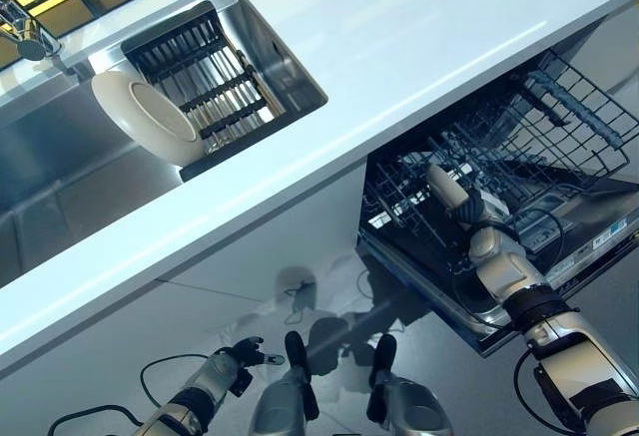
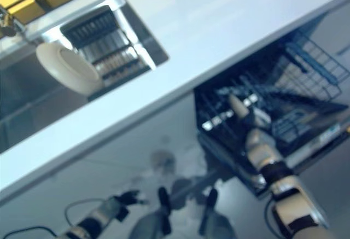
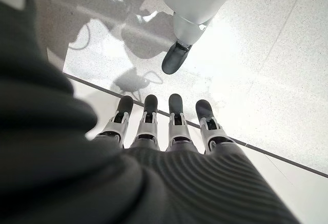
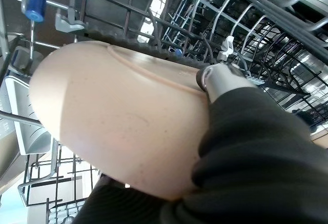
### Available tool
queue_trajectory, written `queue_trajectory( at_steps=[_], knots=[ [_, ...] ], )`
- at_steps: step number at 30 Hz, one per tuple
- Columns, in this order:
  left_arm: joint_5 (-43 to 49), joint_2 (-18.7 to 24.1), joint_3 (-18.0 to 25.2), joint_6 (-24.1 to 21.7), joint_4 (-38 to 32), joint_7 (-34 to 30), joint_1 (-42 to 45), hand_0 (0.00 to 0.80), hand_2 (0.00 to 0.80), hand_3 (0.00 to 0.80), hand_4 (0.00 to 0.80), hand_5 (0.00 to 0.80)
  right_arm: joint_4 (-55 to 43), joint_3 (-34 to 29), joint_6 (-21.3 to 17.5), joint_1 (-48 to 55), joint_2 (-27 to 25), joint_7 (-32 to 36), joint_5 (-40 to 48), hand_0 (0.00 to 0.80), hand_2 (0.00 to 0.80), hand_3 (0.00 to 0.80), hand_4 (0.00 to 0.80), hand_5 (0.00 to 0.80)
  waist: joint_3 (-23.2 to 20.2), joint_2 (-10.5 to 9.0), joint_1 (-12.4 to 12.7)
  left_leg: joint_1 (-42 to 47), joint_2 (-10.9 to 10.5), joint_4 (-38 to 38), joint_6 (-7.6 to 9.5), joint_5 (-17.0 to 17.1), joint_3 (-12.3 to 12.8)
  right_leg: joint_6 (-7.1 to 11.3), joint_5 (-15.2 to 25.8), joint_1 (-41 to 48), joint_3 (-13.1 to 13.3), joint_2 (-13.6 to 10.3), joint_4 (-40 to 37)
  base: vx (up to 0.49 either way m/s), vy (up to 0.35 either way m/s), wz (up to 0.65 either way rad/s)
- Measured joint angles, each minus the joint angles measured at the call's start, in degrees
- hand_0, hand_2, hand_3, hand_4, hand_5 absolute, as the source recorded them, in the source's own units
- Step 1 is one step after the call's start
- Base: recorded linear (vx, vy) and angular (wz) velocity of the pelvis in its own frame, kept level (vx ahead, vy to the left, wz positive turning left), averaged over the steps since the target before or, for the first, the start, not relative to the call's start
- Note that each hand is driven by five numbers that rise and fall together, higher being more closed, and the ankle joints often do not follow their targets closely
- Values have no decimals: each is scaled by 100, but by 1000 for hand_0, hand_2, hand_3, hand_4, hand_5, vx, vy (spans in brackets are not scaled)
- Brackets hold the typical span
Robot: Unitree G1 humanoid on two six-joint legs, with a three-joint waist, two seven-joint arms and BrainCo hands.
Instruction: Take plates into dishwasher
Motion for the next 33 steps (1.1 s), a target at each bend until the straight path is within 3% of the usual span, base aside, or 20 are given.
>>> queue_trajectory(
  at_steps=[4,5,6,7,8,33],
  knots=[
    [0,0,-1,1,0,0,-4,0,0,0,0,0,1,36,36,-3,9,-10,1,345,345,345,345,345,-3,-1,-2,0,0,0,1,4,-7,0,0,2,-3,0,2,0,0,0],
    [0,0,-2,0,0,0,-4,0,0,0,0,0,2,80,36,-2,18,-9,3,267,267,267,267,267,-4,0,-2,0,0,0,2,5,-9,0,0,2,-4,0,3,0,0,0],
    [0,0,-2,1,0,0,-4,0,0,0,0,0,2,141,35,-3,46,-8,3,122,122,122,122,122,-5,1,-4,0,0,0,2,6,-11,0,0,2,-4,1,3,0,0,0],
    [0,0,-2,-1,0,0,0,0,0,0,0,0,1,183,34,-3,66,-8,3,91,91,91,91,91,-7,1,-4,0,1,0,2,7,-14,0,0,3,-5,1,3,0,0,0],
    [0,0,-3,-1,0,0,-2,0,0,0,0,0,1,204,34,-3,125,-10,1,0,0,0,0,0,-7,2,-2,-1,2,0,2,9,-18,0,0,3,-6,1,4,0,0,0],
    [-1,-2,-48,47,-1,2,-3,0,0,0,0,0,9,318,39,18,219,-237,12,0,0,0,0,0,-7,1,0,-17,-4,-1,5,17,-67,-5,-4,14,-41,2,5,0,0,1]
  ],
)
